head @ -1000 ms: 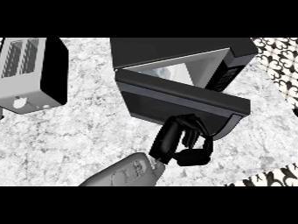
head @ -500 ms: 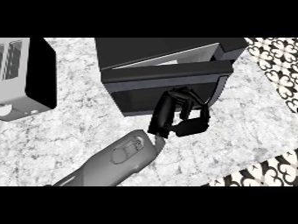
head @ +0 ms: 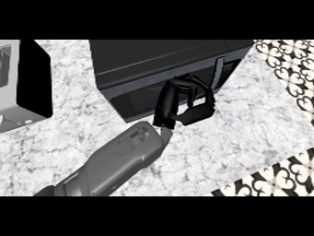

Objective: Pick up the milk, place it into the microwave and close the microwave

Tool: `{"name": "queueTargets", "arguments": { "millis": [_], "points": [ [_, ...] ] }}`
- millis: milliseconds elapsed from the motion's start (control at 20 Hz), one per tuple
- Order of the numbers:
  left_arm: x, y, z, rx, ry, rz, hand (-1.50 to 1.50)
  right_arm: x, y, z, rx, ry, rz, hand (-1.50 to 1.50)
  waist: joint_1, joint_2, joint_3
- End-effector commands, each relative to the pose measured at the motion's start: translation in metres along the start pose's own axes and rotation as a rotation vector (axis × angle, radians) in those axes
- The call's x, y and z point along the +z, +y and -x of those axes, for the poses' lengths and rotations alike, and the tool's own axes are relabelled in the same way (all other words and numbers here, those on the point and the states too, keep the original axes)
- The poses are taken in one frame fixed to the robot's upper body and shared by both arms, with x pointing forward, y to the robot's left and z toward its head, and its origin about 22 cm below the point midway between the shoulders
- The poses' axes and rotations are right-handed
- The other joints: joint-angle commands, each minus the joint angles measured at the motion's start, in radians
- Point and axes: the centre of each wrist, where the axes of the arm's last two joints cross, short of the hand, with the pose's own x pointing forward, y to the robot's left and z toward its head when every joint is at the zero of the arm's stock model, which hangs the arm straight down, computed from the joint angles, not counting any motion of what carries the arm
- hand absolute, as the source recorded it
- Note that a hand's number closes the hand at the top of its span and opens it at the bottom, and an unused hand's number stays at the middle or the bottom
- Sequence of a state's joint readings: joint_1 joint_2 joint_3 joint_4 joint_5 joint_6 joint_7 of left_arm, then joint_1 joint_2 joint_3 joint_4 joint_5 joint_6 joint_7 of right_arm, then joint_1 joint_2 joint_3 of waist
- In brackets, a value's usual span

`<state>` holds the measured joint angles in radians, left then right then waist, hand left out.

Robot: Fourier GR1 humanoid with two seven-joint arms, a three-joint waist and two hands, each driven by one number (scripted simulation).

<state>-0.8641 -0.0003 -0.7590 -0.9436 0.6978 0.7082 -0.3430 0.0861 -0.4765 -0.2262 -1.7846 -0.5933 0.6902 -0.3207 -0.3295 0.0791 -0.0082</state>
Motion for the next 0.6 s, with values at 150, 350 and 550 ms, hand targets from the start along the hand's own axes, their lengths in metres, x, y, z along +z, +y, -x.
{"name": "queueTargets", "arguments": {
  "millis": [150, 350, 550],
  "points": [
    [-0.018, 0.006, -0.005, 0.023, -0.035, -0.042, 1.50, -0.010, -0.005, -0.013, 0.006, -0.016, -0.029, -1.50, -0.016, 0.006, 0.001],
    [-0.019, 0.010, -0.001, 0.028, -0.044, -0.050, 1.50, -0.012, -0.007, -0.017, 0.003, -0.028, -0.028, -1.50, -0.017, 0.015, 0.002],
    [-0.019, 0.009, 0.000, 0.044, -0.051, -0.052, 1.50, -0.015, -0.009, -0.023, 0.000, -0.027, -0.041, -1.50, -0.027, 0.011, 0.002]
  ]
}}
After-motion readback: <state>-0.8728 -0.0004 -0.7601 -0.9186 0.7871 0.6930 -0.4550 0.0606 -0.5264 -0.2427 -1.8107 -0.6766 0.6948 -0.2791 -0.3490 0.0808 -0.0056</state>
